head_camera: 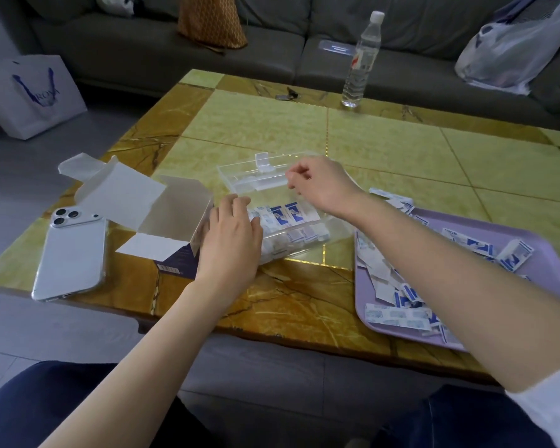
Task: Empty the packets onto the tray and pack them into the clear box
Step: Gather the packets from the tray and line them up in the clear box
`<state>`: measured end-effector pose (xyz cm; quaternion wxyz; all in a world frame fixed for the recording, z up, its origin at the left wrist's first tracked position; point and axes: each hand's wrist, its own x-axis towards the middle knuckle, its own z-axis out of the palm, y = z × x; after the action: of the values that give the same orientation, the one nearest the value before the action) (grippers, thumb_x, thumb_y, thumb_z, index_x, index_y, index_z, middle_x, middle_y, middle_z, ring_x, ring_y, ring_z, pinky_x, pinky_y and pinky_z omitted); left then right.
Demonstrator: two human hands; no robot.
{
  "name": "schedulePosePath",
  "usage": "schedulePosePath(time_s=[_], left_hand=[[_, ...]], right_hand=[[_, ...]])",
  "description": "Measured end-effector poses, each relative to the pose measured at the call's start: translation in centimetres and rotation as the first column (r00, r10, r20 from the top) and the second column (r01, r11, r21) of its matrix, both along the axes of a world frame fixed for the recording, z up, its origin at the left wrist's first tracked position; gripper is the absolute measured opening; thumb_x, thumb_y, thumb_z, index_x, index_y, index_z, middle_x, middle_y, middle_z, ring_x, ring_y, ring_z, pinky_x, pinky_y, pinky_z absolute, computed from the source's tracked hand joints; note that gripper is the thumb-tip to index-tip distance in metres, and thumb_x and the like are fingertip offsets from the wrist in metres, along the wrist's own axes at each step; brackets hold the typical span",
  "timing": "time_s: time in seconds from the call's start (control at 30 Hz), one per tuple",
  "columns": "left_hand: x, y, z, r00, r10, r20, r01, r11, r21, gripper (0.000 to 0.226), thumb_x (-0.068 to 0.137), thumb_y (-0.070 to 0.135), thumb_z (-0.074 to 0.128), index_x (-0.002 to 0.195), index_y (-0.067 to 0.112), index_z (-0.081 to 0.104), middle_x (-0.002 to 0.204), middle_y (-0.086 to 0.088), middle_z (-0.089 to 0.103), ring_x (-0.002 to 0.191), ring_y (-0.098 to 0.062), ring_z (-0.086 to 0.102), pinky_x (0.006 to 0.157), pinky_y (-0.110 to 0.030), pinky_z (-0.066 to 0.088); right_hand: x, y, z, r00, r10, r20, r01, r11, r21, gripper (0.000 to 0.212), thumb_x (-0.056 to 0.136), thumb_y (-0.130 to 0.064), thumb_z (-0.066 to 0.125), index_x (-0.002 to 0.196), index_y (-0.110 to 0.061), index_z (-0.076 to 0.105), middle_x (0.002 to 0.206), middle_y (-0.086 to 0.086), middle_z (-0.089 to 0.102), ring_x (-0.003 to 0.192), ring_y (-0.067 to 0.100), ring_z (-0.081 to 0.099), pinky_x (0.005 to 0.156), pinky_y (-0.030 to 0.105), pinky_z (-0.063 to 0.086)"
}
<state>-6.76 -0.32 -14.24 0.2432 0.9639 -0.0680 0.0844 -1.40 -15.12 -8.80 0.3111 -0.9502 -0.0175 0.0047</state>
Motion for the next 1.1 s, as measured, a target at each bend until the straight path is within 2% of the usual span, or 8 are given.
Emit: schedulePosePath(time_s=[0.17,0.33,0.5,0.57,0.63,0.73,0.9,1.1], left_hand=[[-0.7,-1.7,0.9,0.977,0.022,0.214,-0.028,0.999,0.023,0.026,0.093,0.014,0.047,0.118,0.007,0.050,0.121,-0.016,0.047,0.110,-0.034,0.043,0.091,-0.042,0.035],[-2.9,-6.3,1.0,0.910,-0.201,0.362,0.184,0.979,0.084,0.027,0.078,0.004,0.056,0.104,0.009,0.054,0.105,-0.011,0.054,0.093,-0.028,0.049,0.077,-0.036,0.040],[-5.2,-11.1,-1.7,0.884,-0.431,0.181,0.396,0.897,0.199,0.032,0.073,0.013,0.059,0.105,0.014,0.057,0.106,-0.005,0.055,0.092,-0.026,0.056,0.080,-0.030,0.037],[-5.7,-12.6,-2.3,0.878,-0.476,0.043,0.453,0.857,0.247,0.035,0.083,0.019,0.055,0.118,0.015,0.054,0.122,-0.006,0.050,0.110,-0.026,0.052,0.090,-0.034,0.041],[-5.8,-13.8,-3.0,0.865,-0.495,-0.088,0.500,0.833,0.235,0.042,0.094,0.026,0.040,0.135,0.016,0.037,0.143,-0.004,0.032,0.131,-0.023,0.031,0.105,-0.034,0.028],[-5.4,-14.8,-3.7,0.854,-0.499,-0.146,0.519,0.801,0.300,0.041,0.096,0.028,0.035,0.136,0.017,0.033,0.146,-0.002,0.028,0.136,-0.021,0.021,0.107,-0.032,0.022],[-4.4,-15.3,-4.3,0.854,-0.505,-0.128,0.515,0.780,0.356,0.035,0.095,0.026,0.035,0.128,0.016,0.040,0.133,-0.003,0.042,0.125,-0.024,0.031,0.099,-0.033,0.031],[-3.7,-15.6,-4.1,0.854,-0.500,-0.141,0.513,0.771,0.377,0.034,0.095,0.028,0.036,0.127,0.017,0.041,0.129,-0.002,0.043,0.118,-0.024,0.035,0.094,-0.035,0.035]], right_hand=[[-3.1,-3.3,0.4,0.979,-0.094,0.180,0.049,0.970,0.239,0.018,0.095,-0.014,0.050,0.110,-0.012,0.061,0.097,-0.003,0.061,0.078,0.000,0.053,0.067,0.003,0.041],[-6.9,-8.0,-1.6,0.925,-0.247,0.288,0.160,0.943,0.293,0.016,0.095,-0.009,0.049,0.110,-0.008,0.056,0.097,-0.003,0.056,0.078,0.000,0.049,0.068,0.003,0.038],[-9.4,-14.5,-5.4,0.947,-0.266,0.178,0.265,0.964,0.035,0.027,0.092,-0.011,0.053,0.119,-0.007,0.053,0.118,0.005,0.057,0.112,0.018,0.052,0.090,0.017,0.036],[-10.2,-16.7,-6.3,0.975,-0.222,0.000,0.220,0.966,-0.134,0.053,0.090,-0.028,0.060,0.135,-0.010,0.039,0.137,0.006,0.045,0.128,0.020,0.040,0.102,0.027,0.032],[-11.2,-18.3,-6.7,0.971,-0.155,-0.180,0.110,0.964,-0.241,0.085,0.081,-0.046,0.066,0.146,-0.014,0.021,0.149,0.004,0.029,0.136,0.020,0.029,0.109,0.031,0.027],[-12.0,-19.0,-6.9,0.968,-0.055,-0.246,-0.021,0.954,-0.298,0.103,0.073,-0.052,0.070,0.149,-0.019,0.009,0.155,-0.002,0.015,0.142,0.016,0.017,0.113,0.031,0.019],[-10.7,-19.0,-7.4,0.983,-0.055,-0.173,-0.010,0.936,-0.352,0.090,0.080,-0.049,0.065,0.148,-0.018,0.016,0.156,0.001,0.015,0.143,0.021,0.018,0.115,0.035,0.017],[-9.5,-18.8,-7.9,0.988,-0.136,-0.073,0.102,0.929,-0.357,0.050,0.089,-0.025,0.059,0.136,-0.014,0.043,0.136,0.005,0.050,0.122,0.025,0.048,0.098,0.034,0.039]])
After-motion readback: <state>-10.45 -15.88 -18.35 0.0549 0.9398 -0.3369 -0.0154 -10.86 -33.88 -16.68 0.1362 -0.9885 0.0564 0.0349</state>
